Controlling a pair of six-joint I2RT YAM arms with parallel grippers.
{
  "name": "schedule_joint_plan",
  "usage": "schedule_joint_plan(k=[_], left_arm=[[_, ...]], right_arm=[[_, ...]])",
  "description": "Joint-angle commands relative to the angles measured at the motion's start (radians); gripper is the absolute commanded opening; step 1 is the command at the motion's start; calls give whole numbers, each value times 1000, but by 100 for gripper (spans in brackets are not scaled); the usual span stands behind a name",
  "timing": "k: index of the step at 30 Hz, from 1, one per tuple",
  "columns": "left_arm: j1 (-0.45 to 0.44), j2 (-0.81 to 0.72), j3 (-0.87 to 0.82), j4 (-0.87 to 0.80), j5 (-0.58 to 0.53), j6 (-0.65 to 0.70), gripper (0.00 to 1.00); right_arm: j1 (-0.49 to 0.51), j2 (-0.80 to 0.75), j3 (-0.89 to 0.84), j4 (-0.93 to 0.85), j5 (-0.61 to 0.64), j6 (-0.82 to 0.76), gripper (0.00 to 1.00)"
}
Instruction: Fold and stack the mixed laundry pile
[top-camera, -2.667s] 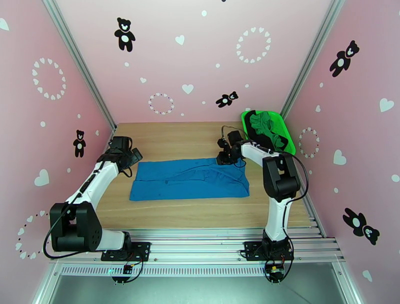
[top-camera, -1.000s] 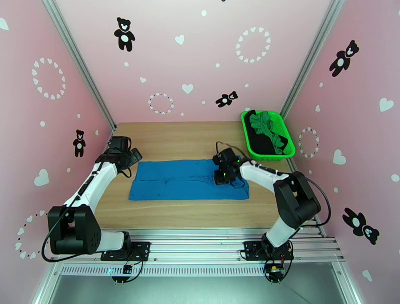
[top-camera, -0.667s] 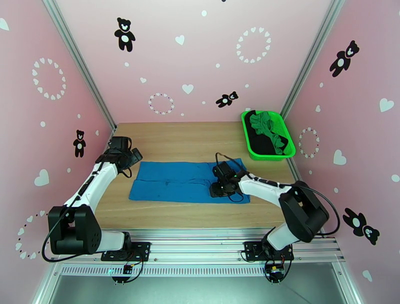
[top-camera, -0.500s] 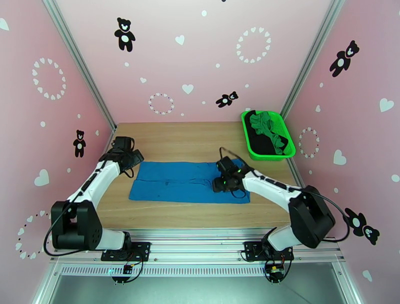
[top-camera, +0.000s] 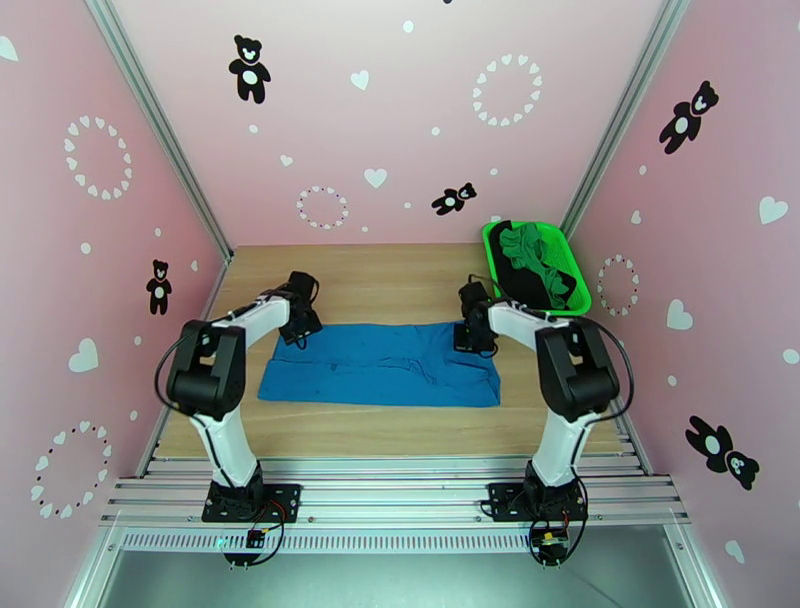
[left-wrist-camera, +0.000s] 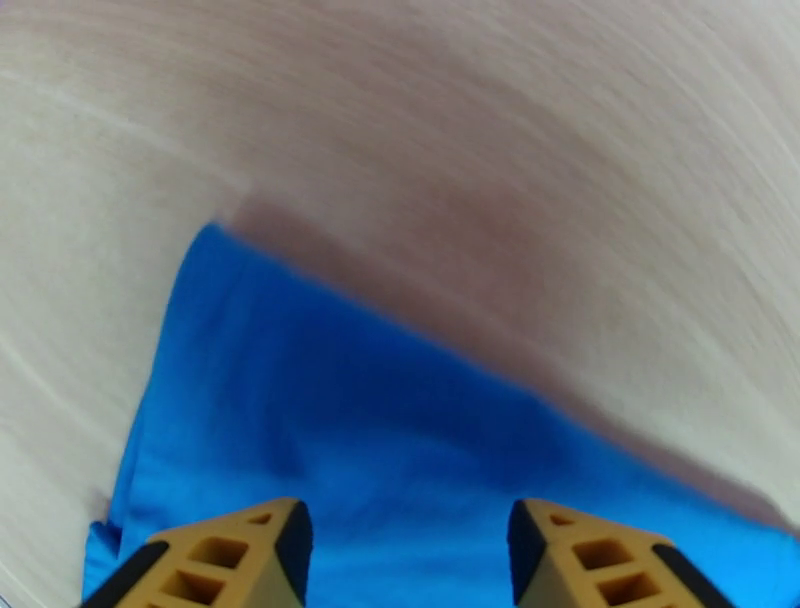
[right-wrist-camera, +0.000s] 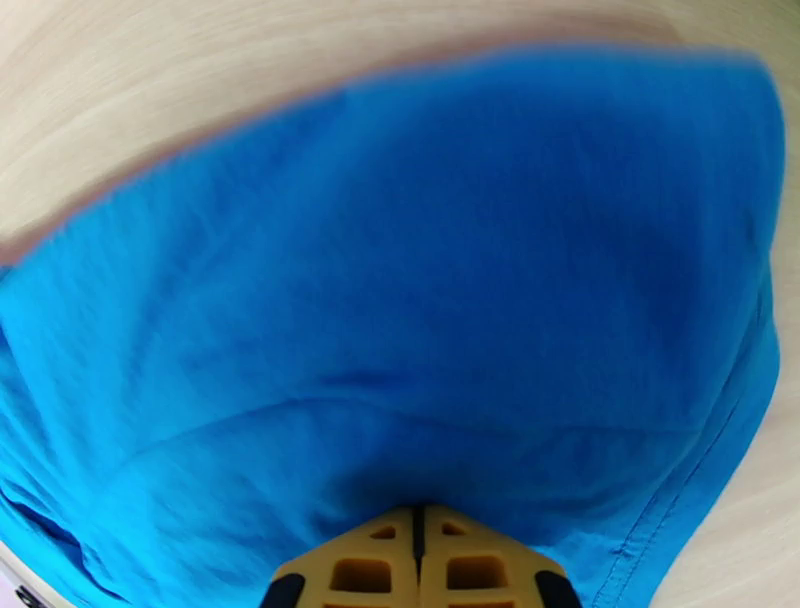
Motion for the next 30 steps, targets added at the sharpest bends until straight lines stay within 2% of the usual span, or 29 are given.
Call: schedule_joint_plan(k=[1, 7, 9, 13, 21, 25, 30], left_arm=[[1, 70, 60, -141, -107, -63, 60], [1, 99, 67, -183, -117, -96, 62], [0, 88, 76, -188, -108, -99, 66], [0, 52, 126, -221, -94, -104, 86], [0, -61, 212, -311, -93, -88, 92], [-1, -75, 221, -341, -90, -69, 92], [0, -38, 196, -320, -66, -52, 91]], right_arm=[[-2, 122, 79, -7, -11, -13, 0], [-24, 315, 376, -135, -22, -23, 0], [-37, 394, 504, -186, -37, -31, 0], [-69, 552, 781, -291, -58, -37, 0], [-137, 897, 1394, -427, -185, 10, 0], [-173, 943, 1437, -305, -287, 87, 0], [-163, 865, 1420, -295, -365, -8, 16]])
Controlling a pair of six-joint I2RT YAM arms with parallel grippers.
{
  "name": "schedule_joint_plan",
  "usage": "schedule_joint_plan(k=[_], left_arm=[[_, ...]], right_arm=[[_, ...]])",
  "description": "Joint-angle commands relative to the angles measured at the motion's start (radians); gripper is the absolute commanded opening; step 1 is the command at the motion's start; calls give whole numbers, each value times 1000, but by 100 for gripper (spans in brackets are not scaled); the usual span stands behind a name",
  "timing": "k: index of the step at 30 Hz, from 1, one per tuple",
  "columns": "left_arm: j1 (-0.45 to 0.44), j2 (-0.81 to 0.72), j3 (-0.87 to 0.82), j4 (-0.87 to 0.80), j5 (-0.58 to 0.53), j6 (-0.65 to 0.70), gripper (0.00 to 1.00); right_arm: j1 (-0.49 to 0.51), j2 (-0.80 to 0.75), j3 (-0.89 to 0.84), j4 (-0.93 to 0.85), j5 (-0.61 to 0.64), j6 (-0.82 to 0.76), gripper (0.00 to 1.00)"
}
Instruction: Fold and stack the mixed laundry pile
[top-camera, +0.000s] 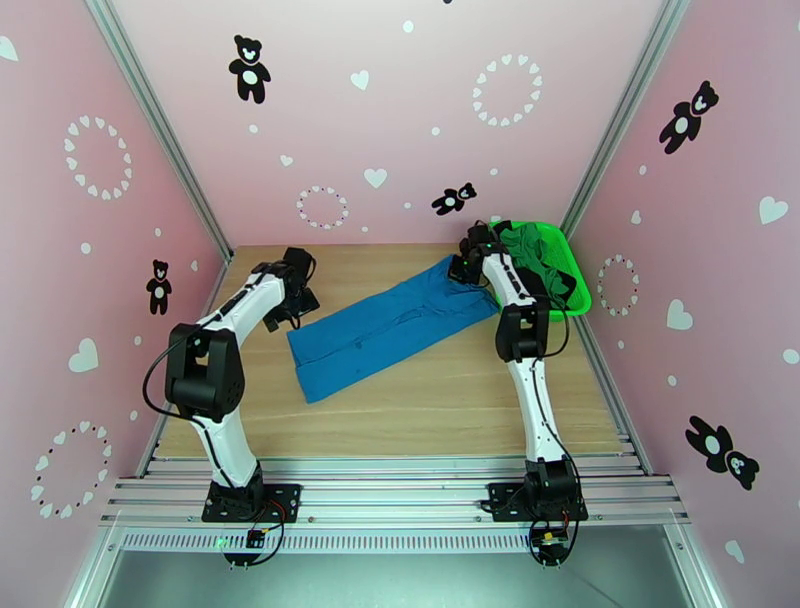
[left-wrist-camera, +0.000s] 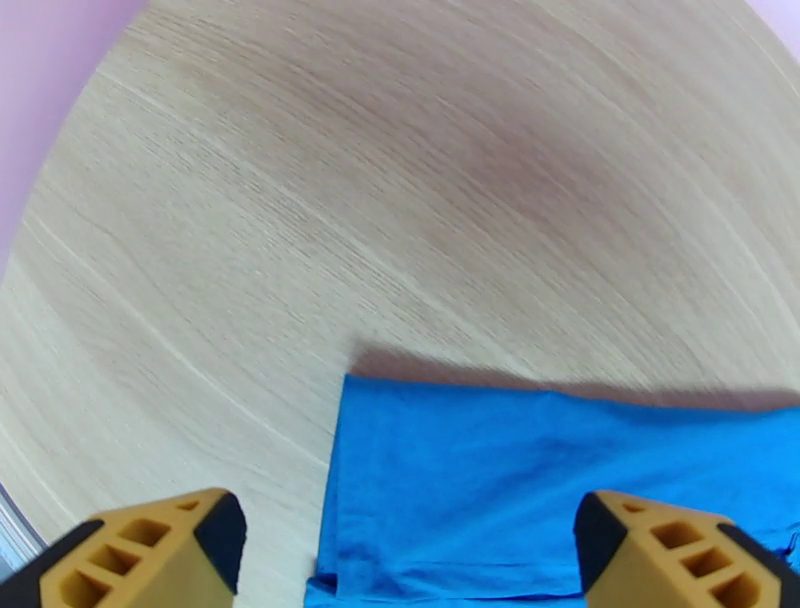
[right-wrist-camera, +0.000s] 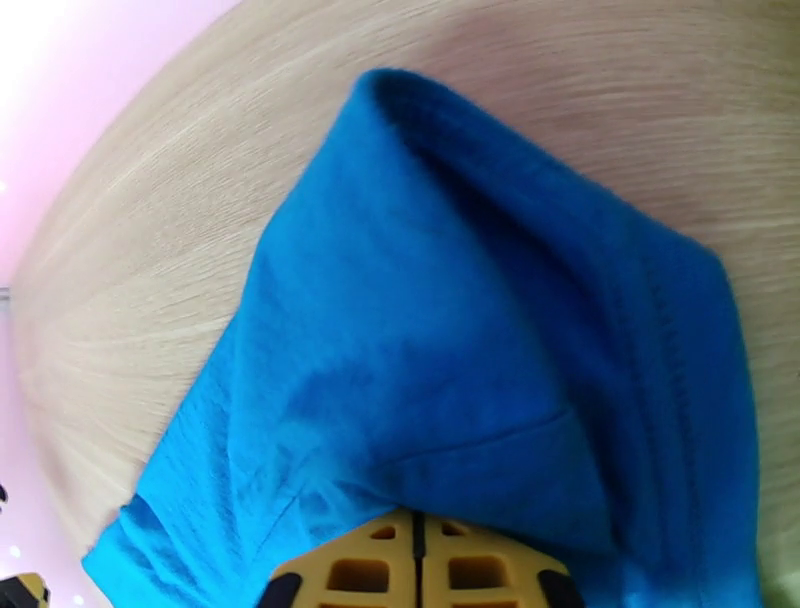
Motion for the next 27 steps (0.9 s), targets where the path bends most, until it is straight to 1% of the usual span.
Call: schedule_joint_plan(k=[1, 3, 5, 7, 10, 11, 13, 15, 18, 21, 23, 24, 25, 27], left_arm=[[0, 32, -18, -14, 16, 22, 90], [3, 43, -34, -2, 0, 19, 88], [12, 49, -51, 13, -7, 14, 86], [22, 58, -65, 29, 1, 17, 84], [29, 80, -80, 48, 28, 24, 82], [29, 86, -86, 52, 34, 27, 82], [29, 99, -104, 63, 44, 29, 81], [31, 106, -121, 73, 41, 25, 80], [36, 121, -140, 97, 33, 23, 78], [41, 148, -142, 118, 53, 25, 74], [39, 163, -148, 136, 73, 27, 71], [39, 169, -147, 138, 77, 27, 68], [35, 171, -146, 138, 74, 28, 67], [34, 168, -153, 148, 89, 29, 61]], right_arm=[[24, -64, -31, -16, -40, -86, 21], [44, -186, -136, -14, 3, -161, 31], [73, -360, -309, 21, 57, -226, 39], [103, -523, -475, 58, 96, -267, 50], [170, -748, -717, 94, 126, -302, 60], [196, -810, -781, 101, 138, -306, 63], [280, -929, -924, 116, 157, -311, 66], [389, -1008, -1029, 138, 185, -305, 66], [565, -1056, -1126, 164, 229, -271, 67], [734, -1036, -1155, 191, 294, -223, 66], [824, -998, -1143, 201, 340, -199, 67], [882, -967, -1124, 205, 355, -193, 66], [920, -929, -1097, 202, 371, -182, 66], [975, -848, -1031, 188, 382, -176, 67]])
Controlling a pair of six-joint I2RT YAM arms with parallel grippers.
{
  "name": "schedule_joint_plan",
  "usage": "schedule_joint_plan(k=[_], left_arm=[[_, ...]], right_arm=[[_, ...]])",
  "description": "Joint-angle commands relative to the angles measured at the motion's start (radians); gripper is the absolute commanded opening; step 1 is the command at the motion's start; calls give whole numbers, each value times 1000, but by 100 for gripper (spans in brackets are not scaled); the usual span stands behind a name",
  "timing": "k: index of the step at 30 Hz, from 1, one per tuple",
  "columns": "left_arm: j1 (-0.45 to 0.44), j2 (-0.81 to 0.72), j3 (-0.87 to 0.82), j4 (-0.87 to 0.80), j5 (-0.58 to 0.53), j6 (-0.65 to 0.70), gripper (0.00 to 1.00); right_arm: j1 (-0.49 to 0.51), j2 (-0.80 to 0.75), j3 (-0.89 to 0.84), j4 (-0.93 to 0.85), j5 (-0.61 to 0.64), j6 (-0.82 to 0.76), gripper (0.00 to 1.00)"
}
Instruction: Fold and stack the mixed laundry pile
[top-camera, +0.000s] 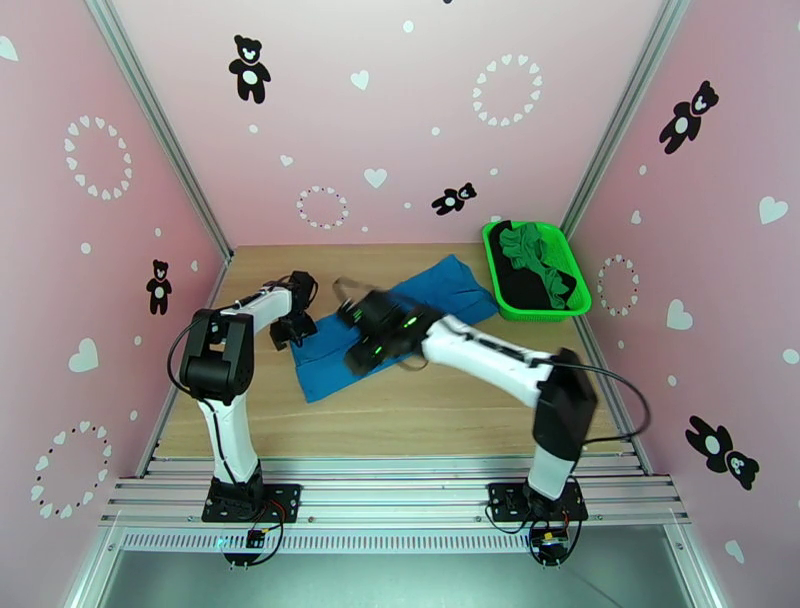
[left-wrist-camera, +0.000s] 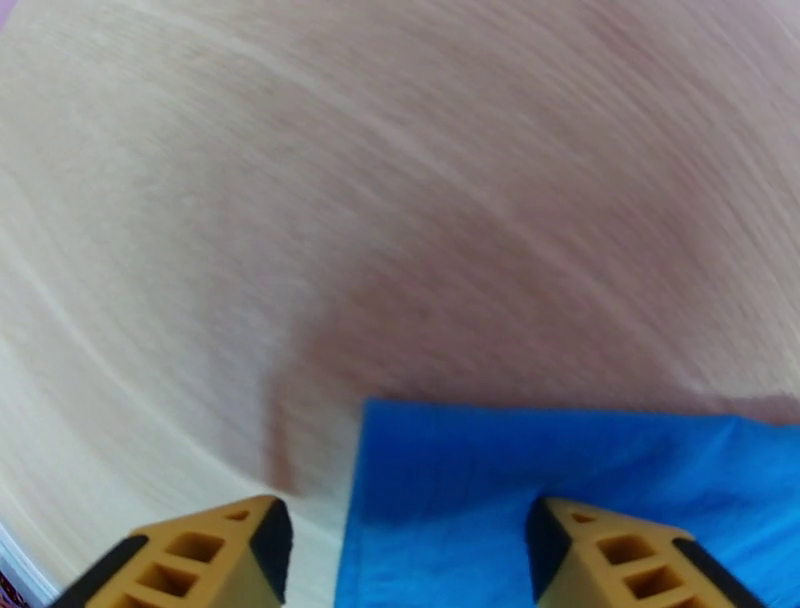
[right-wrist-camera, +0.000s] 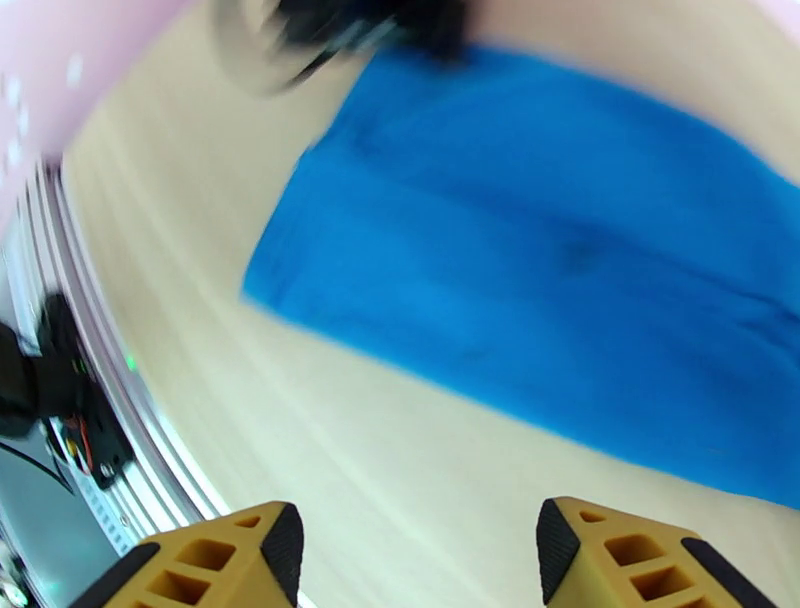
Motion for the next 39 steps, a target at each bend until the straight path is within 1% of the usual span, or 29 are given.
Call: schedule_joint_plan(k=[1, 4, 6, 7, 9, 13, 15, 18, 20, 21, 24, 26, 27, 30, 33, 39], left_arm=[[1, 34, -26, 30, 37, 7, 58], [-3, 28, -34, 27, 48, 9, 51], [-8, 22, -43, 24, 55, 10, 46], [-10, 19, -46, 19, 58, 12, 43], [-12, 12, -59, 11, 63, 16, 36], [-12, -13, -99, 11, 76, 20, 17], [-13, -29, -121, 11, 79, 20, 9], [-12, -53, -154, 16, 78, 20, 0], [-12, -67, -170, 15, 74, 20, 0], [-12, -74, -177, 15, 75, 21, 0], [-11, -87, -189, 10, 72, 26, 0], [-12, -96, -198, 8, 72, 31, 0], [-11, -99, -201, 7, 71, 35, 0], [-11, -129, -220, 3, 66, 45, 0], [-11, -188, -227, -21, 60, 60, 0], [-12, -290, -142, -124, 83, 105, 0]], right_arm=[[74, 123, 118, -21, 81, 41, 67], [129, 263, 260, -75, 98, 43, 67], [153, 347, 346, -103, 103, 48, 67], [160, 389, 389, -121, 108, 57, 67], [166, 454, 454, -139, 106, 76, 66], [165, 561, 543, -167, 125, 100, 65], [166, 607, 586, -181, 117, 104, 63], [164, 680, 652, -195, 100, 109, 59], [163, 725, 699, -209, 88, 113, 53], [163, 746, 721, -218, 81, 116, 48], [164, 784, 757, -239, 67, 127, 25], [163, 787, 754, -246, 56, 134, 6], [164, 782, 750, -247, 58, 137, 0], [164, 741, 715, -231, 50, 139, 0], [165, 669, 669, -197, 41, 139, 0], [153, 485, 579, -168, 121, 119, 0]])
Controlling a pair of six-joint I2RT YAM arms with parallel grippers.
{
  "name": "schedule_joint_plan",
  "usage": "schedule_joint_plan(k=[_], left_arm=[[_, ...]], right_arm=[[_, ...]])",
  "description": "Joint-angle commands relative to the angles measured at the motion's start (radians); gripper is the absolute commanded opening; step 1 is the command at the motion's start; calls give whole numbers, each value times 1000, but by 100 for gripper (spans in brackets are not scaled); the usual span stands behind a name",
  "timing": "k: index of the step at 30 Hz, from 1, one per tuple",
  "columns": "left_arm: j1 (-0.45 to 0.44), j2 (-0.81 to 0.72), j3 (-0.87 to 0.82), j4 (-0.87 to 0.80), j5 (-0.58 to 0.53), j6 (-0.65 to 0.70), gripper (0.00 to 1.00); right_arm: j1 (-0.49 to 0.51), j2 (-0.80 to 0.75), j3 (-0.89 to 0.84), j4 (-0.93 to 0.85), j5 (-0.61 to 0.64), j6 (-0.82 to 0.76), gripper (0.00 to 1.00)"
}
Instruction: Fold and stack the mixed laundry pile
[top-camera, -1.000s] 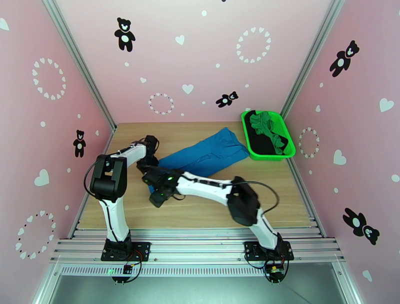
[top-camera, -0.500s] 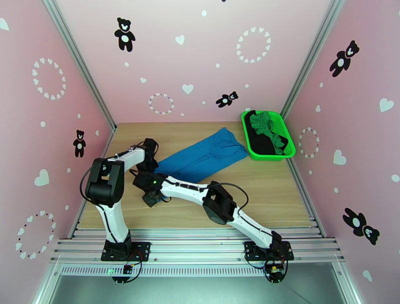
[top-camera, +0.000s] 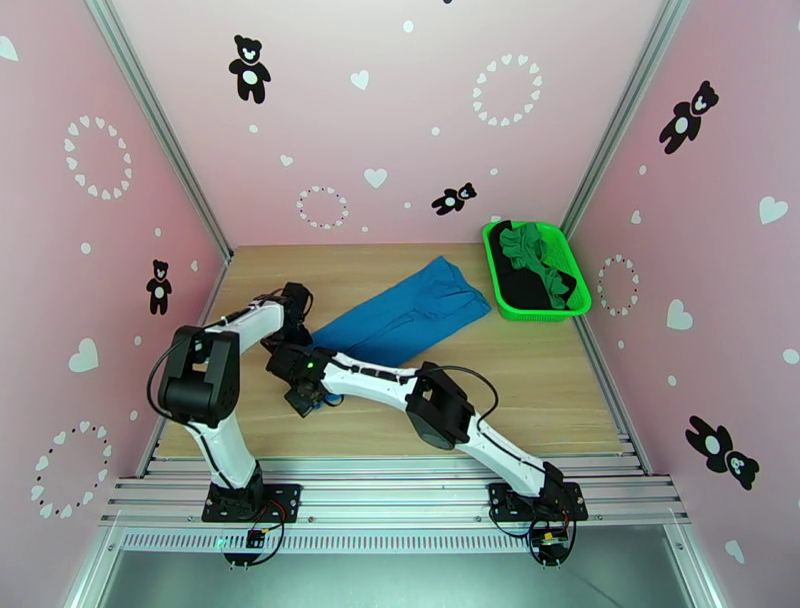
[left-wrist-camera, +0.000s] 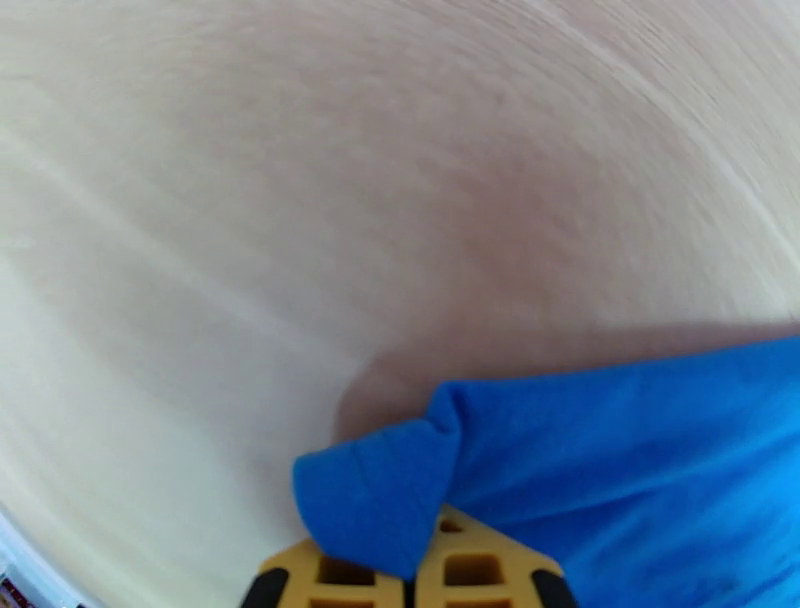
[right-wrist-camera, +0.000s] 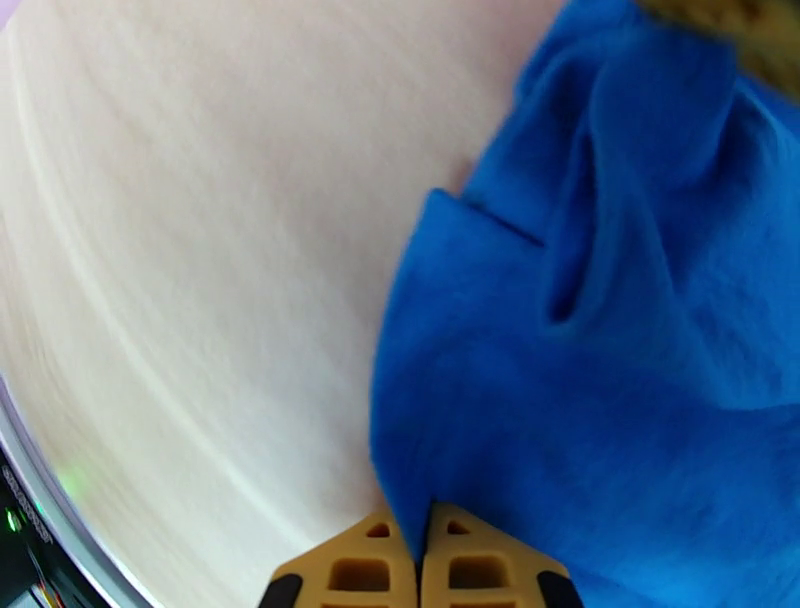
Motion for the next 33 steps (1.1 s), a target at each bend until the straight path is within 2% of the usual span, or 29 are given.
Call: schedule_joint_plan(k=[1, 6, 10, 18, 24, 27, 33], left_arm=[[-2, -78, 74, -117, 24, 42, 0], [-25, -92, 185, -179, 57, 58, 0], [-72, -45, 321, -224, 82, 61, 0], [-185, 243, 761, -342, 100, 58, 0], [-239, 543, 1172, -446, 131, 55, 0], [-255, 648, 1302, -438, 173, 48, 0], [-260, 728, 1330, -344, 243, 29, 0]], right_arm=[[-20, -163, -59, 1, 50, -1, 0], [-66, -318, -222, 65, 64, 11, 0], [-127, -436, -353, 105, 77, 19, 0], [-289, -589, -575, 180, 48, 22, 0], [-402, -627, -686, 219, 29, 23, 0], [-444, -621, -707, 223, 48, 12, 0], [-503, -560, -702, 227, 82, -17, 0]])
